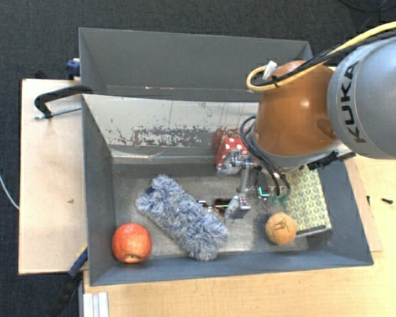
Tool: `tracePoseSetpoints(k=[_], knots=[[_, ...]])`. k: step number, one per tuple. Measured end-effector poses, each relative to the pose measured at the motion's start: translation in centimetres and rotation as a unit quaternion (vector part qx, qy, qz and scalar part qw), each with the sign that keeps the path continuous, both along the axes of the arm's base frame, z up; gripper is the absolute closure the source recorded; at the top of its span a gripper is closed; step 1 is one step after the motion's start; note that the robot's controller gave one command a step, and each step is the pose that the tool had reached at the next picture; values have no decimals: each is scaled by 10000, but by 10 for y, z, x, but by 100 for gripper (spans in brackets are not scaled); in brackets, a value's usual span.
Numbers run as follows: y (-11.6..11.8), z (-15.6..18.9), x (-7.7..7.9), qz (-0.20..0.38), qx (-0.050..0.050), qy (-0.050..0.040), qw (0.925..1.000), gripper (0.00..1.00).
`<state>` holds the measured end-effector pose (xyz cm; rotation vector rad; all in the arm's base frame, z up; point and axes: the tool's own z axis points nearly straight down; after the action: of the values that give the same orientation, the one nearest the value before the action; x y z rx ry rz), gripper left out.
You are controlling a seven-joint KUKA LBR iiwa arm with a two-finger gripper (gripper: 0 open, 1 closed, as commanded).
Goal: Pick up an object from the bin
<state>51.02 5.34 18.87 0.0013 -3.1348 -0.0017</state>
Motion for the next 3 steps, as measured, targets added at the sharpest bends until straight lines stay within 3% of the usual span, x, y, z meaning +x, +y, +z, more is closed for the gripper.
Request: tracePoseSetpoints(k=[1, 2, 3], knots=[[0, 4, 2, -3, 2, -39, 10000, 0], [-12, -112, 14, 749, 8, -50, 9972, 100], [-12, -112, 14, 749, 8, -50, 9972, 100]])
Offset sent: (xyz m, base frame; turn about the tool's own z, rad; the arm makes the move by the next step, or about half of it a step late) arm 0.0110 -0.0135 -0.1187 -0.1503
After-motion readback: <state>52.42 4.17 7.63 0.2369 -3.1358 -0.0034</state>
